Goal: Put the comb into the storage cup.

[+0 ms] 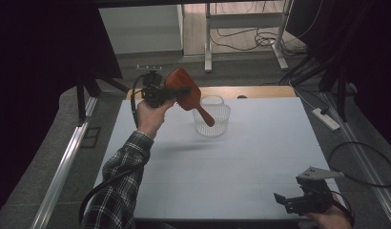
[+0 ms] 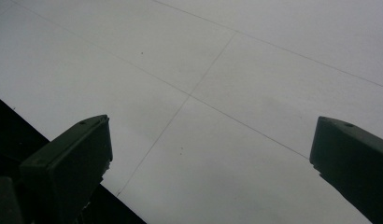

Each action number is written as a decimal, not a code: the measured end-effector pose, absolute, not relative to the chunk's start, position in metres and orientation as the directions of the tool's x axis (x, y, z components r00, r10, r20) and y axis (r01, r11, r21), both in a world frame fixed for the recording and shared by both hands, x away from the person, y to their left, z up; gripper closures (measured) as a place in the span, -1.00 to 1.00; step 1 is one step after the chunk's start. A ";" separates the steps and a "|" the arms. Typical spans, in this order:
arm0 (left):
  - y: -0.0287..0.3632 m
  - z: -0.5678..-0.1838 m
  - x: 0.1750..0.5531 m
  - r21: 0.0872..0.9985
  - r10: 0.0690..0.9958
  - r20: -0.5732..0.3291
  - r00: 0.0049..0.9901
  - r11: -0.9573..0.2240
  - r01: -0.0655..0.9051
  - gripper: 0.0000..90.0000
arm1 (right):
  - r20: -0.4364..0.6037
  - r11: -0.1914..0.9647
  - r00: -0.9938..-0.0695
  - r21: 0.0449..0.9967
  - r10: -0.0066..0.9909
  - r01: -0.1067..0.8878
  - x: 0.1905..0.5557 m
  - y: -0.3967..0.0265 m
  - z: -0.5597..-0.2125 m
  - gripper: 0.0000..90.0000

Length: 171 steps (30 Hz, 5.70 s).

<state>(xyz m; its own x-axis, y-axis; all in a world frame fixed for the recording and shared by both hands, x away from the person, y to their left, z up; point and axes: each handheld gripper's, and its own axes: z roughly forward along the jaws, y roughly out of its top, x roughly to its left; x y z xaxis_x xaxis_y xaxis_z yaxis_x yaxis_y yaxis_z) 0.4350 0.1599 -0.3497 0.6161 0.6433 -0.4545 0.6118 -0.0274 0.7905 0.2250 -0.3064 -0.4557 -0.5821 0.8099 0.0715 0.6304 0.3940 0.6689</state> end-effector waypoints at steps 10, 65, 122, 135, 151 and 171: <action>0.158 -0.348 0.446 0.794 0.665 -0.446 0.599 -0.014 0.607 0.13 | 0.068 0.387 -0.572 0.671 0.817 0.632 0.222 -0.309 -0.455 -1.00; 0.112 -0.390 0.467 0.784 0.700 -0.441 0.562 -0.004 0.620 0.13 | 0.068 0.395 -0.569 0.653 0.820 0.646 0.223 -0.308 -0.457 -1.00; 0.120 -0.450 0.469 0.691 0.718 -0.554 0.420 0.116 0.713 0.00 | 0.067 0.402 -0.562 0.631 0.824 0.664 0.226 -0.307 -0.458 -0.98; 0.119 -0.450 0.469 0.694 0.735 -0.534 0.418 0.099 0.713 -0.08 | 0.063 0.405 -0.564 0.631 0.823 0.662 0.226 -0.307 -0.458 -0.98; 0.121 -0.456 0.471 0.678 0.738 -0.534 0.413 0.082 0.731 -0.26 | 0.061 0.407 -0.563 0.627 0.824 0.664 0.226 -0.306 -0.458 -0.97; 0.127 -0.442 0.471 0.714 0.766 -0.437 0.471 -0.024 0.700 -0.63 | 0.060 0.407 -0.562 0.626 0.825 0.665 0.226 -0.306 -0.459 -0.97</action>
